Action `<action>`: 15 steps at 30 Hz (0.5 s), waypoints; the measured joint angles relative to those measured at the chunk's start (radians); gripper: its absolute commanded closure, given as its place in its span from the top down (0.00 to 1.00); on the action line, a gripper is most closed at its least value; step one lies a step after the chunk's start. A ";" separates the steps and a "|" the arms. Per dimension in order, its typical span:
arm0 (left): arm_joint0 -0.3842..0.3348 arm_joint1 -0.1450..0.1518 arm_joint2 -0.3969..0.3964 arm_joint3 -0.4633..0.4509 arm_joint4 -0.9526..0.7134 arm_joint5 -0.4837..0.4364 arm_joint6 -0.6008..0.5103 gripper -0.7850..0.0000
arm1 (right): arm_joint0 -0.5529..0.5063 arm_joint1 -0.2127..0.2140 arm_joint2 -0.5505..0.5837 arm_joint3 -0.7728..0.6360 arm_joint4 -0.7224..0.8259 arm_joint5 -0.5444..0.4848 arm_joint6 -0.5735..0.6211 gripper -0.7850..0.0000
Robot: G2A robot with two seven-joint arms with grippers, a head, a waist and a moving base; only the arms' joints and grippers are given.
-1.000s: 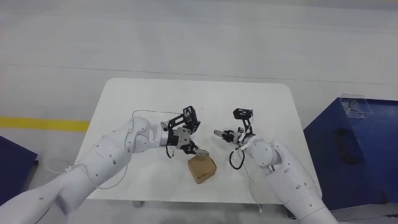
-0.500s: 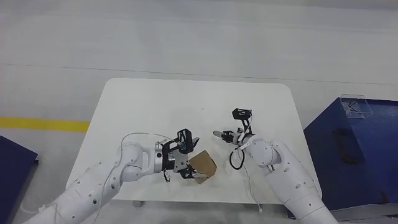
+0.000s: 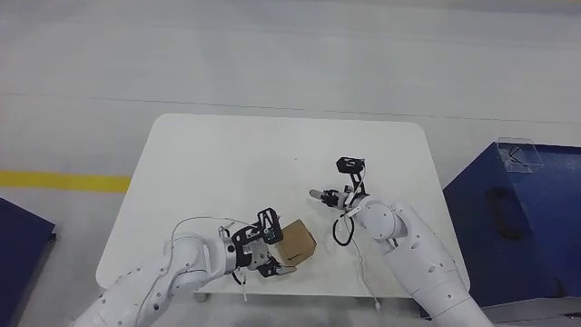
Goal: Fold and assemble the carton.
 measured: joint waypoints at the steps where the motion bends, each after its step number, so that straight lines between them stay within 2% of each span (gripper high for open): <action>1: -0.002 -0.003 0.000 0.007 -0.007 -0.002 -0.007 1.00 | 0.001 -0.001 0.001 0.001 0.001 0.003 -0.001 1.00; 8: -0.031 -0.034 0.013 0.049 -0.045 0.017 -0.079 1.00 | 0.003 -0.001 0.004 0.003 0.005 0.009 0.000 1.00; 12: -0.055 -0.055 0.029 0.076 -0.082 -0.010 -0.108 1.00 | 0.003 -0.001 0.004 0.003 0.005 0.009 0.000 1.00; 15: -0.070 -0.070 0.035 0.098 -0.088 0.012 -0.131 1.00 | 0.003 -0.001 0.004 0.003 0.005 0.009 0.000 1.00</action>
